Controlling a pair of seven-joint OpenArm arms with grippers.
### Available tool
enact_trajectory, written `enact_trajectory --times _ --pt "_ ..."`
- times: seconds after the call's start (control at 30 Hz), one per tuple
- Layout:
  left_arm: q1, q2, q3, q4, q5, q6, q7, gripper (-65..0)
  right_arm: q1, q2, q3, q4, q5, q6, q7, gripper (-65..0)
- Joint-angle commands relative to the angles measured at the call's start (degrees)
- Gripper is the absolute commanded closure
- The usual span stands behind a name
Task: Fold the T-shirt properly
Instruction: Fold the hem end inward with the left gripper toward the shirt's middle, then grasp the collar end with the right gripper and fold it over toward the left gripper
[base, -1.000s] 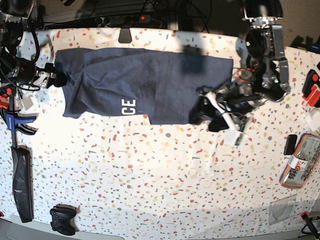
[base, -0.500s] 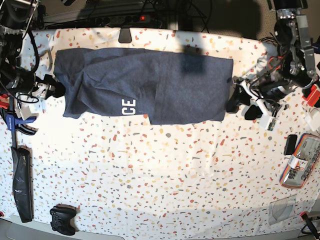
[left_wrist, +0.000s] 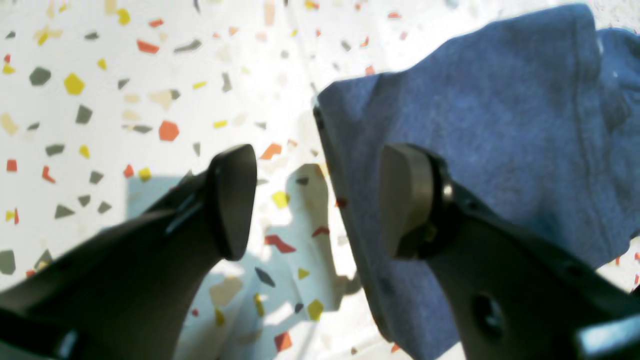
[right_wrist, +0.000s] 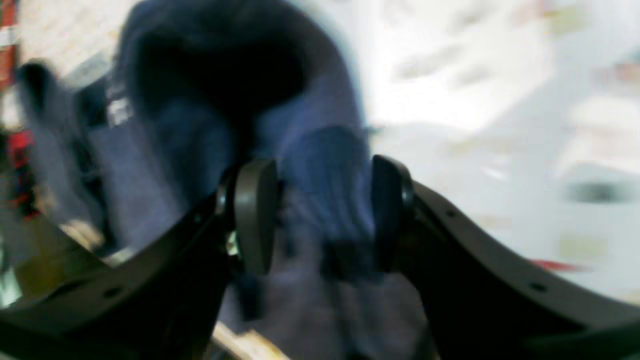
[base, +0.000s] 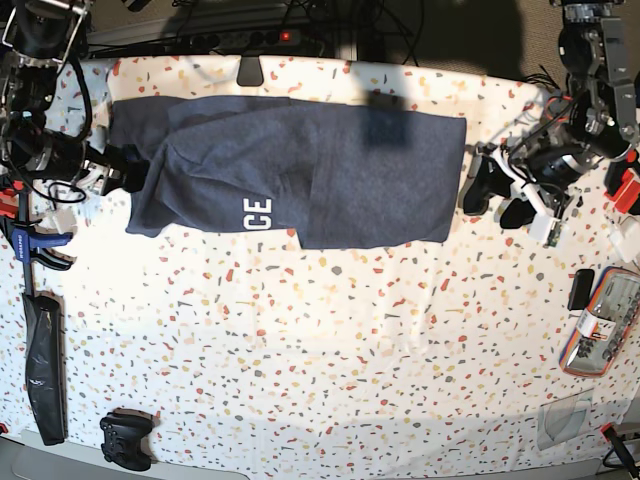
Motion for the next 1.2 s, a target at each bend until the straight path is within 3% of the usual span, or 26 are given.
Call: enact_trajectory --times 0.0,0.23,0.3,0.4,0.57,0.7,0.8,0.97,1.17 --pt "-0.63 -0.68 -0.15 1.16 -0.85 -0.28 -1.66 -37.3 0.20 0.37 0.02 0.31 1.44 0.28 -2.16 -30.5" --pt "-0.61 -0.68 -0.15 1.16 -0.81 -0.28 -1.70 -37.3 0.20 -1.27 0.02 0.31 3.43 0.28 -3.43 -28.9" --pt "-0.61 -0.68 -0.15 1.16 -0.70 -0.28 -1.70 -37.3 0.22 -1.22 0.02 0.31 3.43 0.28 -3.19 -21.1" --pt "-0.61 -0.68 -0.15 1.16 -0.17 -0.28 -1.66 -37.3 0.20 -1.20 0.04 0.31 3.41 0.28 -0.66 -0.9" --pt "-0.57 -0.68 -0.15 1.14 1.33 -0.31 -0.98 -37.3 0.22 1.18 0.04 1.31 3.45 0.28 4.02 0.0" --pt "0.87 -0.68 -0.11 1.14 1.66 -0.31 -1.77 -37.3 0.20 3.34 0.09 5.01 4.44 0.28 -0.04 0.0" --pt "3.37 -0.68 -0.07 1.14 4.44 -0.31 -6.01 -37.3 0.17 2.99 0.09 8.87 9.46 0.28 -3.13 0.0" --pt "8.33 -0.68 -0.07 1.14 9.16 -0.31 -12.04 -37.3 0.20 -1.25 0.09 17.97 17.73 0.28 -5.95 0.0" --pt "11.91 -0.68 -0.07 1.14 10.34 -0.31 -13.49 -37.3 0.17 -10.43 -1.49 30.99 18.10 0.28 -6.10 0.0"
